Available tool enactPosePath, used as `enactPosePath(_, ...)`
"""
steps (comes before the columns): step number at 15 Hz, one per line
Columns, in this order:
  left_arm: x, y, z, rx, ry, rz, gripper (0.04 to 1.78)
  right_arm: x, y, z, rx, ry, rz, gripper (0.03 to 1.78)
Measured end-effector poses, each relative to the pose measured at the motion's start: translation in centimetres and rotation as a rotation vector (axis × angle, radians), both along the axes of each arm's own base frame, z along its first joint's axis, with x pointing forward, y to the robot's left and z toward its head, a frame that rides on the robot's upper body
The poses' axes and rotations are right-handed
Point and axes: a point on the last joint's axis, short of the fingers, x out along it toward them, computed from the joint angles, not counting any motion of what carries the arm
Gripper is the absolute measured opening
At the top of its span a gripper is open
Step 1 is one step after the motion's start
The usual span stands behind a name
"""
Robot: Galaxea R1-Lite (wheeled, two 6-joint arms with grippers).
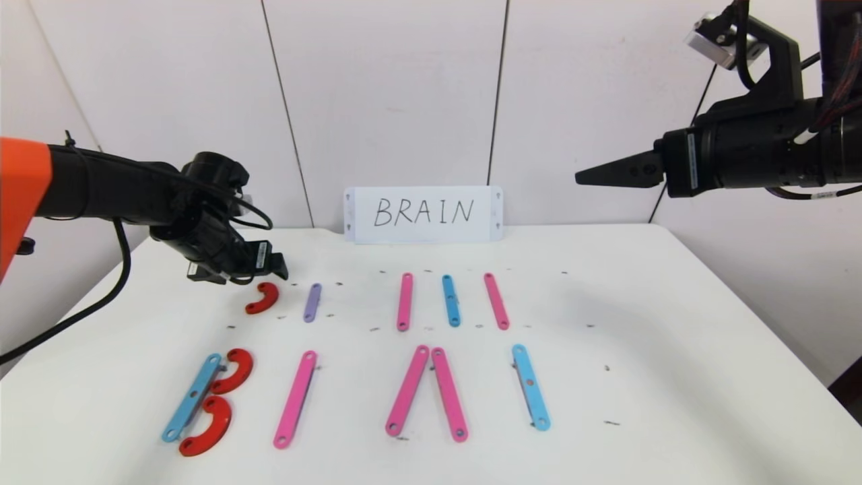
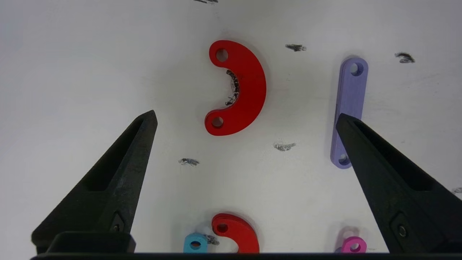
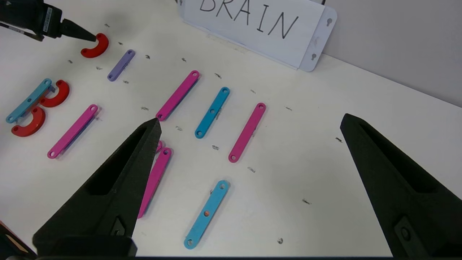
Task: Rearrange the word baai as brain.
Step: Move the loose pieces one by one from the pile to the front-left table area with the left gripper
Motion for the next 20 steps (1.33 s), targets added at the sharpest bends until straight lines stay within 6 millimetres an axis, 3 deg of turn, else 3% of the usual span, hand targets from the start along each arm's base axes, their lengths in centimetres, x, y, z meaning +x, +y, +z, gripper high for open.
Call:
enactPosePath(8,1.5,-0.1,-3.4,0.006,0.066,0.001,1.74,0.0,0.0,0.0,0.000,-0.001,-0.001,1.74)
enactPosePath(16,2.2,-0.1,-4.8,0.008,0.091,0.003,1.73,0.0,0.0,0.1,0.002,-0.005,-0.001,1.74)
enactPosePath(18,2.3,-0.1,-4.8,0.007,0.091,0.005,1.65,0.0,0.0,0.1,0.002,-0.006,-0.001,1.74)
enactPosePath(20,2.3,-0.1,-5.0,0.006,0.094,0.006,1.45,0.0,0.0,0.1,0.002,-0.006,-0.001,1.74)
